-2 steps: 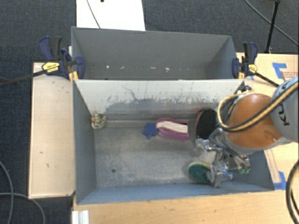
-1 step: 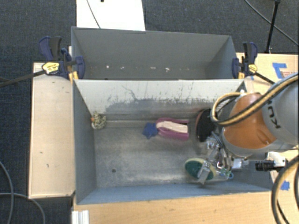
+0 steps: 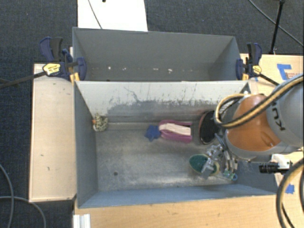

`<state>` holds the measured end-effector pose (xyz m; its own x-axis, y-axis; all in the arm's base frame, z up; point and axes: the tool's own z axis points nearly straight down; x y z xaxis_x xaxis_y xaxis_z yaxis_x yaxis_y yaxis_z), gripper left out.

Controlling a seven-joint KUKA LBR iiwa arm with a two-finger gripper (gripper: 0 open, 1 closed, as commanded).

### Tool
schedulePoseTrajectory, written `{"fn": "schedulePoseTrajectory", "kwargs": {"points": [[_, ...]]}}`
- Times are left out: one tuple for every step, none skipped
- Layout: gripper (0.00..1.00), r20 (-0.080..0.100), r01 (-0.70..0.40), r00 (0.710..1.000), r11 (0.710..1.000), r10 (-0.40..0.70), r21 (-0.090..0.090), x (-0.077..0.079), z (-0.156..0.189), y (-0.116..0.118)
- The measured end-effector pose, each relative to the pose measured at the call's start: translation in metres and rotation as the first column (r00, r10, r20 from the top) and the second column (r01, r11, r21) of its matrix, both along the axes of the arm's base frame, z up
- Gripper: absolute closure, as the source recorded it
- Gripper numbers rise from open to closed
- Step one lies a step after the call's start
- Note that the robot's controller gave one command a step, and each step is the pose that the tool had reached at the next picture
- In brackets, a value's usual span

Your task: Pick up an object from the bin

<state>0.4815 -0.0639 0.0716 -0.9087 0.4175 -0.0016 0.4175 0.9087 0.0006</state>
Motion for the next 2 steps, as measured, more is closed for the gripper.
{"fn": "schedulePoseTrajectory", "kwargs": {"points": [[1.00, 0.009, -0.033, 0.999, 0.999, 0.033, -0.001, 0.030, 0.116, 0.015], [1.00, 0.008, -0.043, 0.999, 0.999, 0.043, -0.001, 0.039, 0.177, 0.028]]}}
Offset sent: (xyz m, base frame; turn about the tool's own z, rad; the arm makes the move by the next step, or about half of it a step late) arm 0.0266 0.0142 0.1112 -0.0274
